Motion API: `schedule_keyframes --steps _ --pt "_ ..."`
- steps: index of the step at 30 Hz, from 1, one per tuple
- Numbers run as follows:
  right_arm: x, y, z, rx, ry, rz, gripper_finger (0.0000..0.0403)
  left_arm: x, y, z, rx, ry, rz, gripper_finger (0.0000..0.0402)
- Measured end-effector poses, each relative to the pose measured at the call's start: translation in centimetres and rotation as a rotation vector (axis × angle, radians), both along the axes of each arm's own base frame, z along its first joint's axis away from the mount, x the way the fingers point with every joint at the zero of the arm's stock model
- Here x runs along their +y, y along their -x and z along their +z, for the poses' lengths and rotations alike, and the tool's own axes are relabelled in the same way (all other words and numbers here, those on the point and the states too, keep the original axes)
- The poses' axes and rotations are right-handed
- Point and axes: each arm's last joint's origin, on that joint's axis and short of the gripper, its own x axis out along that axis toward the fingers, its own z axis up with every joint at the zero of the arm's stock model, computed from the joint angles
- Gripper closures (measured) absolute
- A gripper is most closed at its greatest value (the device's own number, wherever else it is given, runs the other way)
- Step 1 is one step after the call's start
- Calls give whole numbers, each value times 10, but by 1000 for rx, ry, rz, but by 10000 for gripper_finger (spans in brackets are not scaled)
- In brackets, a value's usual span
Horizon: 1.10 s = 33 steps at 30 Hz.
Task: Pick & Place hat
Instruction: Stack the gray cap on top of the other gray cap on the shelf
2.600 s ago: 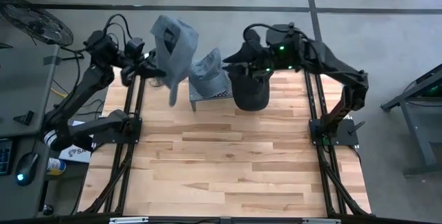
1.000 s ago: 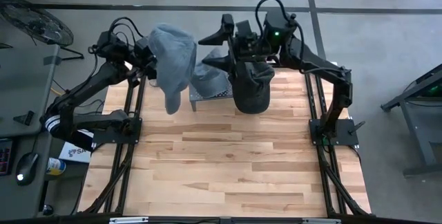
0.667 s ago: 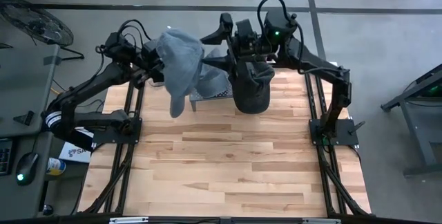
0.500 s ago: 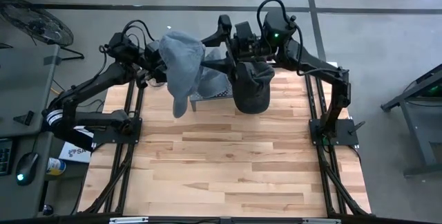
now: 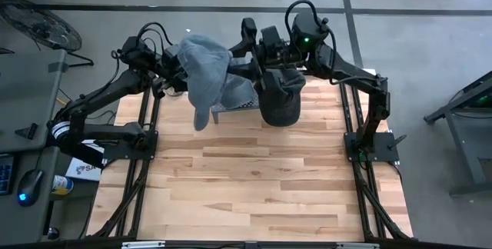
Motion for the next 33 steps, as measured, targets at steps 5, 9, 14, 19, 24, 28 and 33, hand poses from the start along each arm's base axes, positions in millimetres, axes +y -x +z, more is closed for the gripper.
schedule_keyframes --steps 5,9,14,19,24,28,33 --pt "0 0 0 0 0 4 297 0 0 0 -1 3 6 396" --pt "1 0 0 0 5 17 344 0 0 0 -2 8 12 396" --pt "1 1 0 0 7 25 396 1 0 0 -6 16 29 396" --pt "0 1 -1 29 -33 30 399 2 -1 1 -12 31 54 388" --pt "-2 0 -4 68 -49 28 400 4 -2 1 -26 76 124 328" --pt "-2 2 -5 94 -60 20 401 4 -2 2 -36 87 152 278" --pt "-3 10 -2 153 -73 -109 402 8 10 6 -49 72 194 239"
